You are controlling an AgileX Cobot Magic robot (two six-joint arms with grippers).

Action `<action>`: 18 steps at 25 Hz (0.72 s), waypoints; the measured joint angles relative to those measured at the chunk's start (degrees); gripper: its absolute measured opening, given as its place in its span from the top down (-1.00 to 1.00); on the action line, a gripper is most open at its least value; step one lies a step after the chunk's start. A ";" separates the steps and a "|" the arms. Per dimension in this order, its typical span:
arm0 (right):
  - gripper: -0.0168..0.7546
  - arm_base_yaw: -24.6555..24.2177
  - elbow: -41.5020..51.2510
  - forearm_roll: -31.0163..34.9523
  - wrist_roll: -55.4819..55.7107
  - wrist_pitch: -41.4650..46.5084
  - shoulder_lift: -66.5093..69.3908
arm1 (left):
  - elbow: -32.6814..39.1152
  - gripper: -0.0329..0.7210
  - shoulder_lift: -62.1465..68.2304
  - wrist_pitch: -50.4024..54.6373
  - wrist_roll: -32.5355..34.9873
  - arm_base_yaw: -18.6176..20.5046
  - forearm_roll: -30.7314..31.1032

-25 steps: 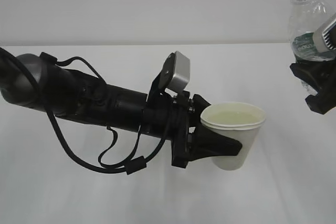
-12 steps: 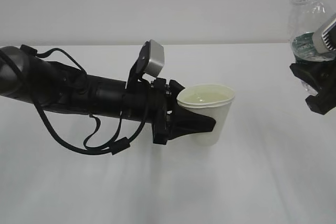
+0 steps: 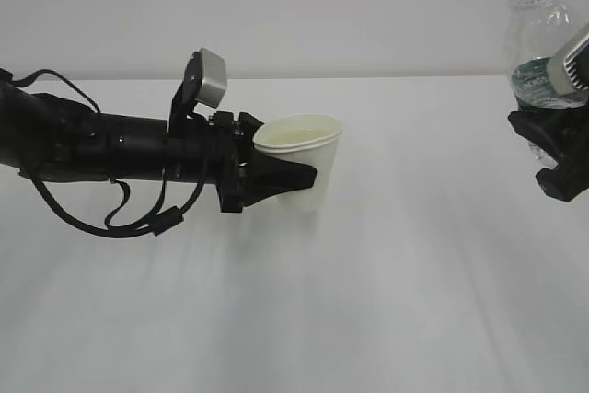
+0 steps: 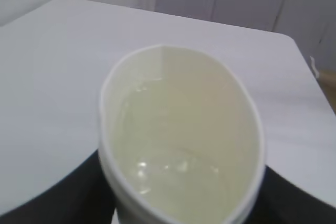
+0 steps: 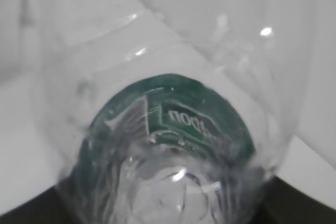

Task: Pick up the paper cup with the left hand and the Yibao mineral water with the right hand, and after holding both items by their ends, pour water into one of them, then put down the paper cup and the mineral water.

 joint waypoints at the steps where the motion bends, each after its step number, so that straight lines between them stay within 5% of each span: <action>1: -0.10 0.00 0.00 -0.26 0.00 0.00 0.00 | 0.00 -0.23 0.00 0.00 0.46 0.79 0.00; 18: -0.10 0.00 0.00 -0.88 0.00 0.00 0.00 | -0.09 -0.23 2.37 -1.51 6.66 13.08 -2.38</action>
